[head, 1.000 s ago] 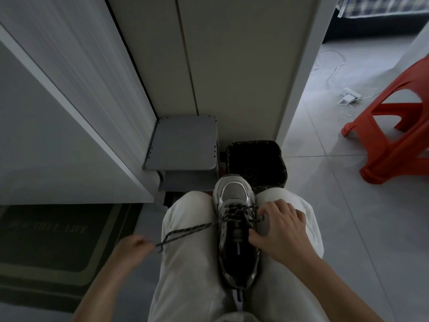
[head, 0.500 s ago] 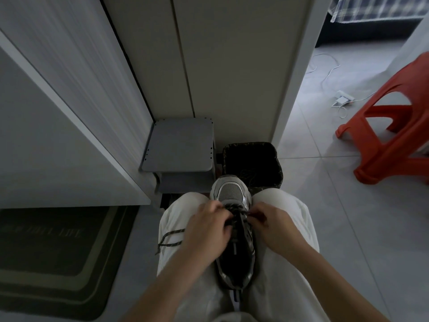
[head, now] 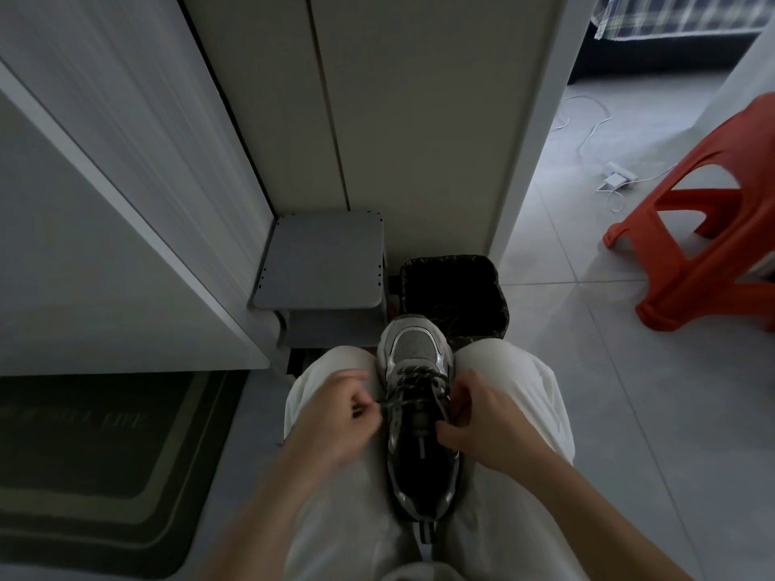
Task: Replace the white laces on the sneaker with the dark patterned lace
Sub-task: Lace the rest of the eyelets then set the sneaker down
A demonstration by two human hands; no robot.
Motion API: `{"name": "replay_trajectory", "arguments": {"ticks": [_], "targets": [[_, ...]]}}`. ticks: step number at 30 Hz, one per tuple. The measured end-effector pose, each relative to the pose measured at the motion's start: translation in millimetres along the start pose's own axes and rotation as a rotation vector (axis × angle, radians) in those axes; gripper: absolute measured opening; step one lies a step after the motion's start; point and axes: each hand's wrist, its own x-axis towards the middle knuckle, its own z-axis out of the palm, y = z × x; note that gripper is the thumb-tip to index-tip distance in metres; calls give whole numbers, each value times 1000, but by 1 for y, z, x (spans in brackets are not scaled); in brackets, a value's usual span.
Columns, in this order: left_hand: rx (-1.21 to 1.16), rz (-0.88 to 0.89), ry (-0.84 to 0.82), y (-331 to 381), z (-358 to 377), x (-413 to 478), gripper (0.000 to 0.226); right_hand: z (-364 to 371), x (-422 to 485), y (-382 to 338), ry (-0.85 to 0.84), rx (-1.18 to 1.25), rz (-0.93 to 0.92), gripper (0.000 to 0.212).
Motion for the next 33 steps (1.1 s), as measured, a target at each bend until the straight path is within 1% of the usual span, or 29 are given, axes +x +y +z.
{"name": "replay_trajectory", "arguments": {"ticks": [2, 3, 6, 9, 11, 12, 13, 16, 17, 19, 20, 22, 23, 26, 29, 31, 33], "targets": [[21, -62, -10, -20, -21, -8, 20, 1, 0, 2, 6, 19, -10, 32], [26, -95, -42, -29, -29, -13, 18, 2, 0, 2, 7, 17, -17, 31], [3, -190, -205, -45, -37, -26, 12, 3, 0, 2, -2, 45, -33, 33], [16, -177, -356, -47, -34, -33, 16, 3, -1, 2, -5, 68, -55, 37], [66, -142, -404, -41, -34, -32, 16, 2, -3, 1, -12, 41, -71, 33], [81, -132, -387, -37, -33, -30, 16, 2, -3, 0, -11, 24, -78, 30], [89, -125, -336, -32, -32, -27, 15, 2, -3, 0, -3, 14, -85, 28], [103, -86, -82, -15, -24, -15, 17, 1, 3, -3, 75, 14, -84, 20], [85, -64, -30, -9, -18, -10, 16, 0, 6, -4, 95, -4, -79, 17], [41, -30, -31, 2, -4, -3, 15, -1, 11, -6, 98, -79, -86, 15], [52, -15, -56, 7, 5, 0, 21, -1, 13, -7, 86, -106, -100, 15], [148, 18, -84, 11, 21, 4, 36, -1, 15, -10, 44, -135, -138, 15], [168, 20, -64, 11, 24, 6, 37, -1, 16, -11, 29, -161, -155, 16], [119, 2, -41, 6, 25, 10, 27, -3, 19, -14, 26, -233, -173, 15], [178, -27, -81, -4, 20, 11, 34, -9, 22, -15, -5, -270, -170, 12], [231, -2, -93, -9, 15, 11, 25, -13, 25, -15, -20, -295, -171, 12], [192, 10, -77, -8, 8, 12, 22, -16, 27, -17, 13, -274, -214, 13]]}}
